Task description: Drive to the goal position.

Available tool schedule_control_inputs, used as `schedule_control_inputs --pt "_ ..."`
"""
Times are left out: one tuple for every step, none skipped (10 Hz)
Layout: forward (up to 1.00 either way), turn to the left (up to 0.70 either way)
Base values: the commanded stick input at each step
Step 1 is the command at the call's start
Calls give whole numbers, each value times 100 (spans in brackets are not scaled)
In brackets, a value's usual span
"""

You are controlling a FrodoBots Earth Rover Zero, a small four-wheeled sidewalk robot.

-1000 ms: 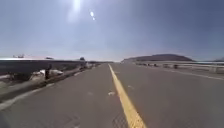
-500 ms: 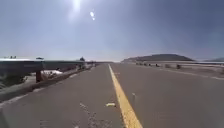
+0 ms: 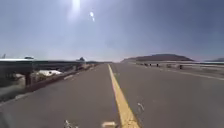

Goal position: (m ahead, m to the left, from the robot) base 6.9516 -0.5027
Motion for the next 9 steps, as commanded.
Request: schedule_control_inputs --pt "85 0" --pt "85 0" --pt "85 0" --pt "85 0" --pt "85 0" --pt "85 0" --pt "85 0" --pt "85 0" --pt "85 0"
